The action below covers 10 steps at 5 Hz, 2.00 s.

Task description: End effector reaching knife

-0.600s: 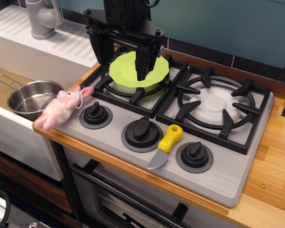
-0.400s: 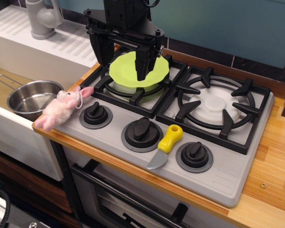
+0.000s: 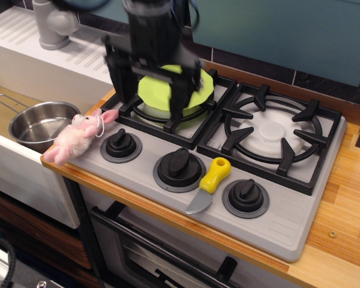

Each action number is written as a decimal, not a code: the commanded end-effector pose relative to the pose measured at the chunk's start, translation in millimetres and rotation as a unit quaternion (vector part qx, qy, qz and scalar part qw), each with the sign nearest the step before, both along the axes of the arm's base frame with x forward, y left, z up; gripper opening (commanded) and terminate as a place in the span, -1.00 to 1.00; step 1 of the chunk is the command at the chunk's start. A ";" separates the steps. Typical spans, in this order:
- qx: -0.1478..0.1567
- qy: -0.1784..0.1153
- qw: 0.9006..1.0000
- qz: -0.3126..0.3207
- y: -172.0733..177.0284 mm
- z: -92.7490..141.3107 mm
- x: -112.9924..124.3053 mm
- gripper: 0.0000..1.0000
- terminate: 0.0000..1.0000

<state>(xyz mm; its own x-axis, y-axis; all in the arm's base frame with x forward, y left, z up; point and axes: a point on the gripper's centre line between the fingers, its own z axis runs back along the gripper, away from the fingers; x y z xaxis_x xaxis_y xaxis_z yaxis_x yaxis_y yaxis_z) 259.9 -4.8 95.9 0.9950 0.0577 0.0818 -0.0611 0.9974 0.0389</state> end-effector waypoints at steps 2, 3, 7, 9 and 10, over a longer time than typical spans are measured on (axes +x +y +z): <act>0.004 -0.055 0.998 0.007 -44.6 -7.5 0.1 1.00 -1.00; -0.003 -0.072 0.997 0.003 -46.6 -26.7 1.3 1.00 -1.00; -0.011 -0.122 0.992 -0.022 -45.2 -62.0 13.8 1.00 -1.00; -0.018 -0.124 0.992 -0.035 -39.3 -71.1 23.6 1.00 -1.00; -0.016 -0.113 0.993 -0.026 -38.5 -71.0 22.0 1.00 -1.00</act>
